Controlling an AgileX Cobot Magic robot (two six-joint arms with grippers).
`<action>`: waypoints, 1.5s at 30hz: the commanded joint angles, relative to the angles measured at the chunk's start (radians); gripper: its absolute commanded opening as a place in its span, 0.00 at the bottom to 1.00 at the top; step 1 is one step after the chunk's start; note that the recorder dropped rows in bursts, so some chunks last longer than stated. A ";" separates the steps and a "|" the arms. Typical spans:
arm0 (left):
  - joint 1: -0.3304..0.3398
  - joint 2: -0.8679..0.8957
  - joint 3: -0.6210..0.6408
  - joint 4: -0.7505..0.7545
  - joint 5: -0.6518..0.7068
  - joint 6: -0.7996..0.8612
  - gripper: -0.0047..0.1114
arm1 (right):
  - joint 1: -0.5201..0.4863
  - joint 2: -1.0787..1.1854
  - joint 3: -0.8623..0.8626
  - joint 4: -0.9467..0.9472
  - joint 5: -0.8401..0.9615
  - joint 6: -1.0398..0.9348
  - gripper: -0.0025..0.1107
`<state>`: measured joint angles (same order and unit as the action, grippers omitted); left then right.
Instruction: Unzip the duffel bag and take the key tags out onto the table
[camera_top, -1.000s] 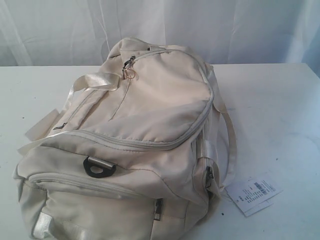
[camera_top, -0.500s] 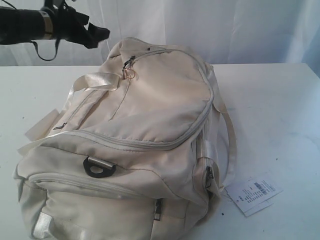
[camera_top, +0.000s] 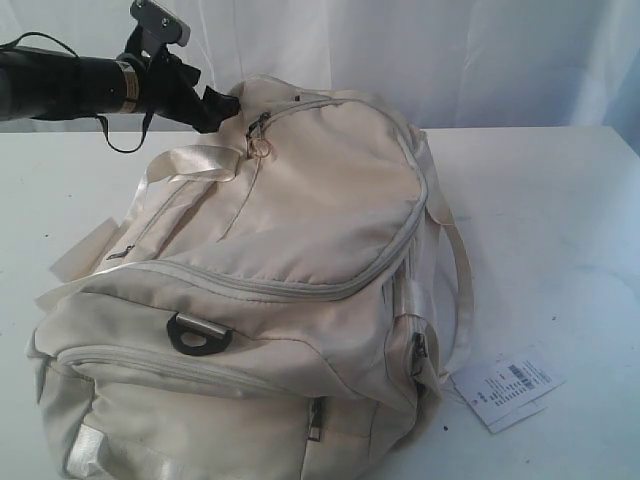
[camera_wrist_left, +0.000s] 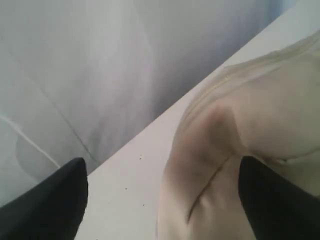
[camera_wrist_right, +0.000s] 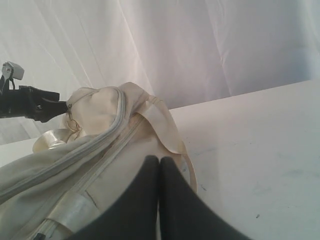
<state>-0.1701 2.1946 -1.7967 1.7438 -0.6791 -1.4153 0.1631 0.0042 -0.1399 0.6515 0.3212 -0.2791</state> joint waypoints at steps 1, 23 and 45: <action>-0.002 0.028 -0.008 0.001 -0.018 0.002 0.76 | 0.004 -0.002 0.002 0.003 -0.012 -0.012 0.02; 0.002 0.090 -0.008 0.001 0.113 -0.054 0.04 | 0.004 0.454 -0.106 0.793 0.205 -0.981 0.02; 0.011 0.090 -0.008 0.001 0.067 -0.099 0.04 | 0.004 1.390 -0.393 1.026 0.821 -1.103 0.02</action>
<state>-0.1746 2.2924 -1.7990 1.7462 -0.6606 -1.5082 0.1631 1.3938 -0.5262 1.6651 1.1248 -1.3839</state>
